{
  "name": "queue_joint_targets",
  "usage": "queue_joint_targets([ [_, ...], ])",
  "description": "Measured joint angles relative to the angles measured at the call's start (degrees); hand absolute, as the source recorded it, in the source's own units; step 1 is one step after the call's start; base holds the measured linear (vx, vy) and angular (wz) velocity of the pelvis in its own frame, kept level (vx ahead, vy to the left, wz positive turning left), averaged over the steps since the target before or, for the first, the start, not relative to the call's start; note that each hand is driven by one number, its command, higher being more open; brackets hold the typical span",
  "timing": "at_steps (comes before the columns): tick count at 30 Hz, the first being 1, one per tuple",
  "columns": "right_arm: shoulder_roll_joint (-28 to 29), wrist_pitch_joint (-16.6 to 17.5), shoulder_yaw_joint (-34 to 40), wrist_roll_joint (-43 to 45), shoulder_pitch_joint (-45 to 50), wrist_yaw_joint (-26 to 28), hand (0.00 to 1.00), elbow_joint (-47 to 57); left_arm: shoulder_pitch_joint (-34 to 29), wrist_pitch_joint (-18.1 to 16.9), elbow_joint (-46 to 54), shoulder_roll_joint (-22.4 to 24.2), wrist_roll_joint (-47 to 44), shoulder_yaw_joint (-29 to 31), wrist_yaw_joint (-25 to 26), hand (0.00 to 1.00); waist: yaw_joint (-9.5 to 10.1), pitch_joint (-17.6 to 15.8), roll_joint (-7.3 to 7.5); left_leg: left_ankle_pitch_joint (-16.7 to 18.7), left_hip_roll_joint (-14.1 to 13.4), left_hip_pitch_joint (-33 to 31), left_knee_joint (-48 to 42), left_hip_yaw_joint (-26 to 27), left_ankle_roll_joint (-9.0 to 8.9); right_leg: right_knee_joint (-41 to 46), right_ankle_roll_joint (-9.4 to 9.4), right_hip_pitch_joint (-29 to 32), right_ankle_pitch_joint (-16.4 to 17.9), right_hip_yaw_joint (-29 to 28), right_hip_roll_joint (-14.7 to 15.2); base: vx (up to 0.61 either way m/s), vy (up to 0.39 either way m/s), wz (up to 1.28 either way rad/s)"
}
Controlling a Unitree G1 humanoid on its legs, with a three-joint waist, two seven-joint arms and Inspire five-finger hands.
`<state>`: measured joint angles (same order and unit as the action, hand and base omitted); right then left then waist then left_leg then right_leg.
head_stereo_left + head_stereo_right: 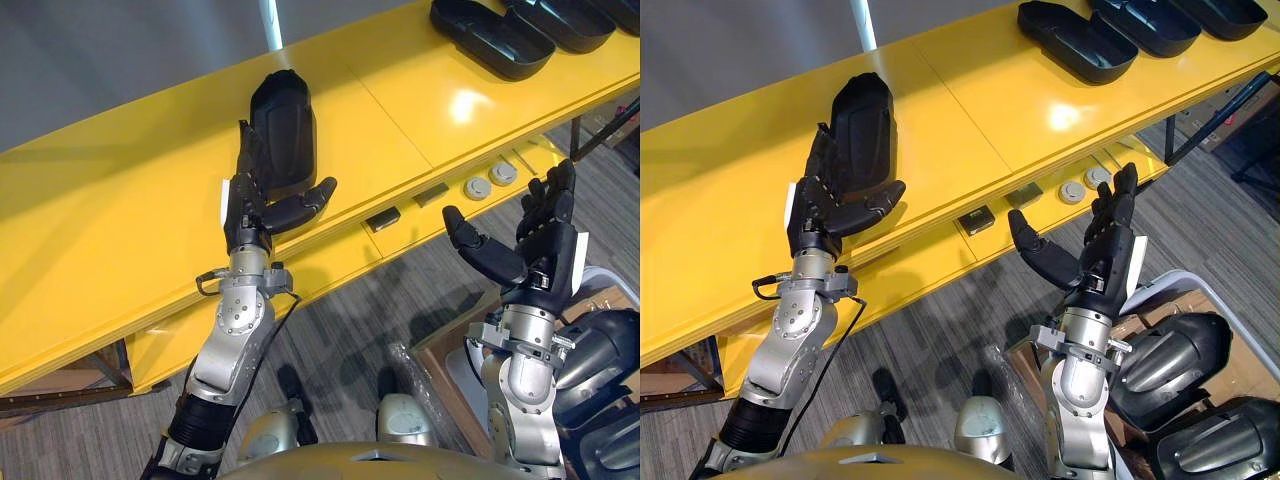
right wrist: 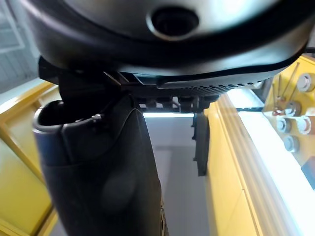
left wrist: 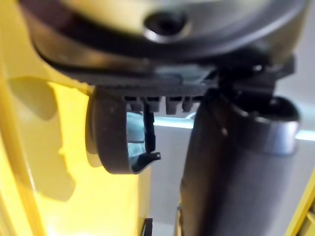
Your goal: Walk over and take three plastic housings, then place them on the shelf
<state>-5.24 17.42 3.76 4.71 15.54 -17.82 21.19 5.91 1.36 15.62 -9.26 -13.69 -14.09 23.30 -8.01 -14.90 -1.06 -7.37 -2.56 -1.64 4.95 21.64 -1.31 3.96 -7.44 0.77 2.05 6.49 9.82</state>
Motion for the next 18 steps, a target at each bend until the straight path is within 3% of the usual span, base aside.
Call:
queue_joint_targets([
  [7,0.0,0.0,-0.1,0.7,0.1,-0.2,1.0,0.0,0.6,-1.7,-0.4,-0.2,-4.8,-0.8,-4.2,1.0,-0.1,-0.3,0.48,0.0,0.0,0.1,0.0,0.2,0.01,0.0,-0.09,0.1,-0.1,-0.2,0.0,0.0,0.001,-0.01],
  [12,0.0,0.0,-0.3,0.7,0.5,-0.2,1.0,0.0,0.5,-4.1,-0.4,-0.2,-6.2,-1.9,-4.4,1.0,-0.12,-0.3,0.52,0.0,0.0,0.1,0.0,0.2,0.02,0.0,-0.11,0.0,-0.1,-0.2,0.0,0.0,0.0,0.0],
  [18,0.1,0.0,-2.3,0.6,2.4,-0.3,1.0,0.0,0.5,-11.4,1.4,-0.1,-4.8,-2.0,-1.1,1.0,-0.22,-0.3,0.53,0.0,0.0,0.2,0.0,0.2,0.02,0.0,-0.11,-0.2,-0.1,-0.2,0.0,0.0,0.0,0.0],
])
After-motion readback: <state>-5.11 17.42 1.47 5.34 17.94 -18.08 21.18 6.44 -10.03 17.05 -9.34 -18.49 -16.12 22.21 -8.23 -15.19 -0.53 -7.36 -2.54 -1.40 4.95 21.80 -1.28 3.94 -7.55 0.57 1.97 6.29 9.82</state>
